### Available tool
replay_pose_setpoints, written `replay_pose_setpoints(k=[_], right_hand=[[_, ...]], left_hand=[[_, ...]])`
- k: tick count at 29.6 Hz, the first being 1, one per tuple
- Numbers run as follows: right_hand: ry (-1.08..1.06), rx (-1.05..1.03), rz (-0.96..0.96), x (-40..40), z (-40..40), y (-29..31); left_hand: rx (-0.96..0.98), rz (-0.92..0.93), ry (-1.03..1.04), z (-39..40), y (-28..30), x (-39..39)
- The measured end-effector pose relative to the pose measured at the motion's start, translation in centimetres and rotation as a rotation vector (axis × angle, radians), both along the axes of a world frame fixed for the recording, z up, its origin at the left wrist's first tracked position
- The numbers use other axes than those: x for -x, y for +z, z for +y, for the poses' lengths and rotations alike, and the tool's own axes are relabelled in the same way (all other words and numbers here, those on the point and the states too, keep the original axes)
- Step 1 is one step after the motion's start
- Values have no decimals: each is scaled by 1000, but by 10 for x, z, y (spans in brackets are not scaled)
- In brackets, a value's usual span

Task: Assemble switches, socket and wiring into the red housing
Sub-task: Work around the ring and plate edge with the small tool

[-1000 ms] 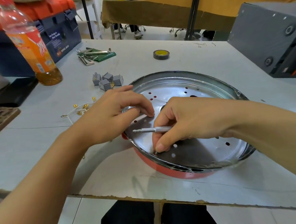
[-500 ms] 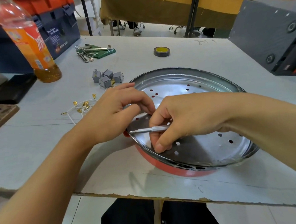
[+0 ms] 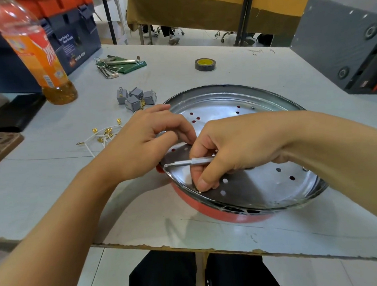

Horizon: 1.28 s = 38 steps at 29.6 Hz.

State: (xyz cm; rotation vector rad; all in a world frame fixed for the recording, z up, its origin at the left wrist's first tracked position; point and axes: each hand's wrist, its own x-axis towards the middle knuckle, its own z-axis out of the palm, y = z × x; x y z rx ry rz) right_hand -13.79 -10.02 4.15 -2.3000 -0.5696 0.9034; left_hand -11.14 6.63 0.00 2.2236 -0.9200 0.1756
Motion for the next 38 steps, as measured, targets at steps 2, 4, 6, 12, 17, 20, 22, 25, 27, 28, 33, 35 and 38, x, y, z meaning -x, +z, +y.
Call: replay_pose_setpoints(k=[2, 4, 6, 12, 17, 20, 22, 25, 27, 28, 33, 35, 38], right_hand=[[-12, 18, 10, -1, 0, 0], [-26, 33, 32, -2, 1, 0], [-32, 51, 54, -3, 2, 1], [15, 96, 53, -5, 6, 4], [-19, 60, 33, -1, 2, -1], [-19, 21, 13, 1, -1, -2], [-34, -12, 23, 1, -3, -3], [-38, -28, 30, 0, -5, -4], [-39, -30, 39, 0, -5, -4], [-43, -30, 43, 0, -6, -4], [-81, -47, 39, -1, -16, 1], [-92, -88, 38, -1, -23, 4], [-109, -207, 88, 0, -36, 8]], left_hand=[[4, 4, -2, 0, 0, 0], [10, 10, -2, 0, 0, 1], [12, 12, 1, 0, 0, 1], [3, -12, 1, 0, -1, 0], [-7, -15, 8, -1, 0, 0], [-11, -6, 13, -1, 0, 0], [-5, 4, 7, 0, 0, 0], [-1, 9, 3, 0, 0, 0], [-1, 11, 8, 0, 0, 0], [-1, 12, 11, 0, 0, 0], [-3, 13, 22, 0, 0, 1], [7, 27, 21, -1, 1, 1], [15, 64, 33, -1, 1, 2]])
